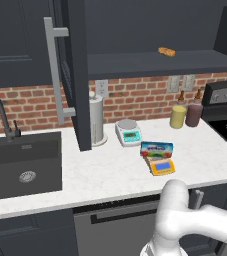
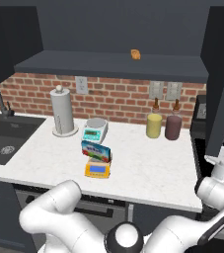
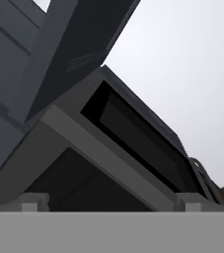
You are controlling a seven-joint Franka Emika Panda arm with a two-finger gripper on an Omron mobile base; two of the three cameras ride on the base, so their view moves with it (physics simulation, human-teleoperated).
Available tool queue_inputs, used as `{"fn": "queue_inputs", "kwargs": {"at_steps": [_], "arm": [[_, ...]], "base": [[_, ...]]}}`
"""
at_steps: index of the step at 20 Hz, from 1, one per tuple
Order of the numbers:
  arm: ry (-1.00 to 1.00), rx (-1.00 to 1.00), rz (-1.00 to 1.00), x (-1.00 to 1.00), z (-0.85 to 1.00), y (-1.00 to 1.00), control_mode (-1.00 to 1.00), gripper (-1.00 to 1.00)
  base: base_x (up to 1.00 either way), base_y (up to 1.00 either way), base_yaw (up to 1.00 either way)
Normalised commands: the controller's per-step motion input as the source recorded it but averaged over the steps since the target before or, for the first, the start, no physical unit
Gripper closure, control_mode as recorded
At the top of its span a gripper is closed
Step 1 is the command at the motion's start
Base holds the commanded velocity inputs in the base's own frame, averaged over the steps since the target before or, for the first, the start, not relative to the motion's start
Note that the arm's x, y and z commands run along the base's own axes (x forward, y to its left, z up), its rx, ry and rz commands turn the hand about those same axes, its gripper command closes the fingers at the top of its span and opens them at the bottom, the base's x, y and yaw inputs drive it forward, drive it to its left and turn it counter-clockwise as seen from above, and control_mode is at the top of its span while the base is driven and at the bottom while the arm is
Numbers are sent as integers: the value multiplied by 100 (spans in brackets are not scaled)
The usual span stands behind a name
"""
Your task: Pick the boxed food and place it on the digital scale for weighing, and close the cabinet.
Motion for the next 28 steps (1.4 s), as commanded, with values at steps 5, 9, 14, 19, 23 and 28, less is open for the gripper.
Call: {"fn": "queue_inputs", "kwargs": {"at_steps": [5,9,14,19,23,28], "arm": [[0,0,0,10,0,-22,-100,-100],[-1,0,0,0,0,-28,-100,-100],[0,0,0,1,0,-38,-100,-100],[0,0,0,7,0,-32,-100,-100],[0,0,0,11,0,-5,-100,-100],[0,0,0,0,0,-4,-100,-100]], "base": [[0,0,0],[0,0,0],[0,0,0],[0,0,0],[0,0,0],[0,0,0]]}}
